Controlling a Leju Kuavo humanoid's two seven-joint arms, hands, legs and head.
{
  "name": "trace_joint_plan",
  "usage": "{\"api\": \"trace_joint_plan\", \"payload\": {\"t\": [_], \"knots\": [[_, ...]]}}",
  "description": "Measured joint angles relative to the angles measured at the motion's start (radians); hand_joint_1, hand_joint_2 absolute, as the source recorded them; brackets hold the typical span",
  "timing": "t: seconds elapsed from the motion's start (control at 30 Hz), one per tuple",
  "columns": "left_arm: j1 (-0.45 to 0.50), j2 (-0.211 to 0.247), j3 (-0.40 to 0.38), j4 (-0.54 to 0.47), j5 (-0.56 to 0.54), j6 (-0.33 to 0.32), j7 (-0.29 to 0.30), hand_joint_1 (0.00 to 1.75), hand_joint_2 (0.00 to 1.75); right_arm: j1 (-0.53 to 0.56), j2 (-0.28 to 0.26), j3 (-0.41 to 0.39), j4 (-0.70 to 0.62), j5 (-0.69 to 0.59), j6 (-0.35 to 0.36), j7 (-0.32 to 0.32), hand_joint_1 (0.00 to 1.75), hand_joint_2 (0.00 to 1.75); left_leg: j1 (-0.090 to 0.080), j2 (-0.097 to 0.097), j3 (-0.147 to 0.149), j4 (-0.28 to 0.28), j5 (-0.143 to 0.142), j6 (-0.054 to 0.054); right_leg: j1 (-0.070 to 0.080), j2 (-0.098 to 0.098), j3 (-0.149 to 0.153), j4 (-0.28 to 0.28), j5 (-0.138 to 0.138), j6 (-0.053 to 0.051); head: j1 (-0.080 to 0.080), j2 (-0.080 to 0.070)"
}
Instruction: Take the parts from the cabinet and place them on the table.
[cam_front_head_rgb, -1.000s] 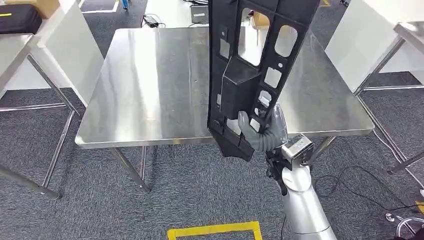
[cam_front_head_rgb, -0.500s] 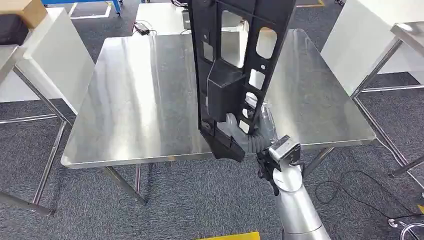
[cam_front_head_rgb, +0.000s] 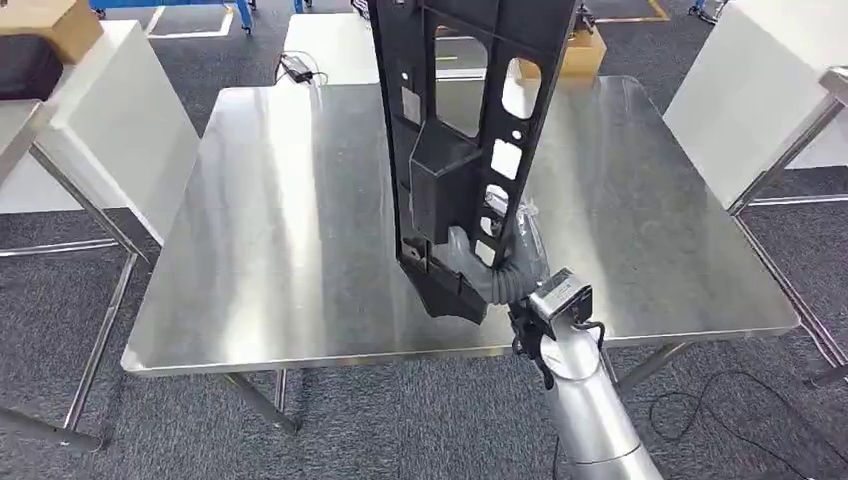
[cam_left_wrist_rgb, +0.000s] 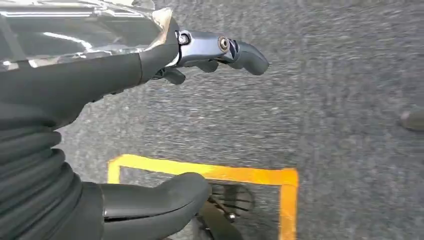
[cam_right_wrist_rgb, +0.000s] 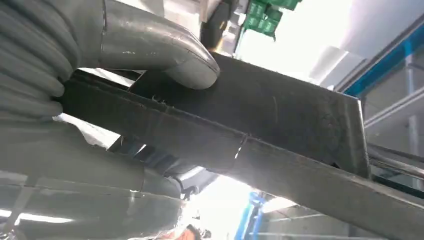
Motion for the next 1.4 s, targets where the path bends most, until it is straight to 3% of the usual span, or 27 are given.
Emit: {"api": "trace_joint_plan", "payload": {"t": [0.07,0.13,0.17,0.23,0.27,0.3,0.33,0.37,0.43,0.47,0.5,0.53,0.57,0.6,0.67,0.77,0.83,1.07,1.4], "knots": [[0.0,-0.003,0.0,0.0,-0.004,0.011,0.003,0.0,1.75,-0.009,-0.006,0.002,0.009,0.047,-0.05,0.007,1.75,1.75,0.001,0.003,0.011,-0.001,-0.003,-0.008,-0.001,0.004,0.0,-0.003,-0.002,-0.017,0.0,0.0],[-0.003,-0.003,0.0,0.0,-0.008,0.022,0.008,0.0,1.75,-0.028,-0.011,0.011,0.025,0.098,-0.107,0.02,1.75,1.75,0.003,0.009,0.006,0.016,-0.015,-0.019,-0.013,0.008,0.026,-0.012,-0.009,-0.028,0.0,0.0],[-0.006,-0.005,0.0,0.0,-0.008,0.023,0.008,0.0,1.75,-0.039,-0.013,0.014,0.031,0.104,-0.117,0.022,1.75,1.75,0.003,0.011,-0.018,0.065,-0.022,-0.023,-0.014,0.007,0.034,-0.013,-0.016,-0.038,-0.003,0.0],[-0.007,-0.007,0.0,0.0,-0.009,0.023,0.01,0.0,1.75,-0.051,-0.015,0.021,0.046,0.127,-0.14,0.027,1.75,1.75,0.008,0.013,-0.113,0.203,-0.065,-0.035,-0.011,0.008,0.046,-0.013,-0.028,-0.052,-0.005,0.0],[-0.006,-0.007,0.0,0.001,-0.009,0.024,0.013,0.0,1.75,-0.056,-0.017,0.025,0.058,0.158,-0.168,0.041,1.75,1.75,0.009,0.013,-0.166,0.268,-0.094,-0.038,-0.008,0.008,0.053,-0.013,-0.036,-0.053,-0.004,0.0],[-0.003,-0.007,0.0,0.002,-0.009,0.024,0.015,0.0,1.75,-0.06,-0.02,0.028,0.074,0.207,-0.214,0.063,1.75,1.75,0.009,0.014,-0.201,0.291,-0.093,-0.039,-0.006,0.009,0.061,-0.013,-0.043,-0.054,-0.005,0.0],[-0.002,-0.007,0.0,0.002,-0.01,0.027,0.016,0.0,1.75,-0.072,-0.027,0.033,0.096,0.287,-0.281,0.1,1.75,1.75,0.009,0.014,-0.213,0.272,-0.063,-0.037,-0.004,0.011,0.07,-0.013,-0.051,-0.054,-0.005,0.0],[-0.003,-0.008,0.0,0.003,-0.01,0.03,0.016,0.0,1.75,-0.092,-0.039,0.04,0.124,0.382,-0.352,0.144,1.75,1.75,0.009,0.015,-0.205,0.208,0.002,-0.031,-0.001,0.014,0.082,-0.013,-0.059,-0.053,-0.004,0.0],[-0.003,-0.007,0.0,0.003,-0.013,0.034,0.016,0.0,1.75,-0.129,-0.059,0.043,0.171,0.488,-0.424,0.181,1.75,1.75,0.003,0.015,-0.158,0.036,0.133,-0.01,0.004,0.014,0.104,-0.014,-0.073,-0.052,-0.004,0.0],[-0.004,-0.005,0.001,0.004,-0.014,0.035,0.016,0.0,1.75,-0.143,-0.067,0.043,0.191,0.498,-0.439,0.187,1.75,1.75,-0.001,0.017,-0.153,0.033,0.119,0.001,0.0,0.014,0.108,-0.022,-0.075,-0.049,0.0,0.0],[-0.005,-0.004,0.001,0.005,-0.016,0.036,0.016,0.0,1.75,-0.157,-0.075,0.044,0.209,0.508,-0.447,0.192,1.75,1.75,-0.011,0.015,-0.147,0.008,0.118,0.005,-0.002,0.013,0.107,-0.024,-0.075,-0.047,-0.002,0.0],[-0.005,-0.004,0.0,0.005,-0.016,0.037,0.016,0.0,1.75,-0.165,-0.08,0.047,0.221,0.534,-0.46,0.209,1.75,1.75,-0.016,0.015,-0.135,0.008,0.12,0.011,-0.005,0.014,0.102,-0.025,-0.076,-0.037,-0.004,0.0],[-0.002,-0.003,0.0,0.005,-0.016,0.038,0.016,0.0,1.75,-0.17,-0.084,0.051,0.234,0.58,-0.477,0.236,1.75,1.75,-0.021,0.014,-0.132,0.002,0.124,0.015,-0.005,0.013,0.104,-0.026,-0.077,-0.037,-0.004,0.0],[0.0,-0.003,0.001,0.005,-0.017,0.04,0.018,0.0,1.75,-0.186,-0.096,0.058,0.264,0.683,-0.505,0.296,1.75,1.75,-0.017,0.015,-0.132,-0.002,0.128,0.007,0.001,0.013,0.104,-0.024,-0.077,-0.037,-0.003,0.0],[-0.001,-0.002,0.001,0.005,-0.021,0.04,0.022,0.0,1.75,-0.239,-0.117,0.079,0.338,0.894,-0.517,0.428,1.75,1.75,-0.019,0.014,-0.133,-0.002,0.127,0.007,-0.001,0.012,0.103,-0.028,-0.077,-0.037,-0.003,0.0],[-0.004,-0.001,0.001,0.005,-0.031,0.037,0.023,0.0,1.75,-0.349,-0.142,0.122,0.501,1.081,-0.441,0.571,1.75,1.75,-0.019,0.013,-0.134,-0.003,0.124,0.005,-0.001,0.011,0.106,-0.032,-0.079,-0.034,-0.003,0.0],[-0.003,-0.001,0.001,0.006,-0.037,0.032,0.023,0.0,1.75,-0.427,-0.15,0.15,0.645,1.116,-0.396,0.611,1.75,1.75,-0.019,0.012,-0.134,-0.003,0.124,0.005,-0.001,0.011,0.106,-0.033,-0.079,-0.033,-0.003,0.0],[-0.002,0.006,0.001,0.011,-0.042,0.021,0.026,0.0,1.75,-0.569,-0.173,0.183,0.989,1.102,-0.414,0.595,1.75,1.75,-0.02,0.008,-0.134,-0.002,0.126,0.008,-0.004,0.006,0.108,-0.034,-0.077,-0.03,-0.003,0.0],[-0.001,0.015,0.001,0.015,-0.057,0.014,0.023,0.0,1.75,-0.612,-0.221,0.169,1.198,1.044,-0.442,0.496,1.75,1.75,-0.019,0.009,-0.133,-0.001,0.126,0.009,-0.004,0.006,0.108,-0.034,-0.077,-0.03,-0.003,0.0]]}}
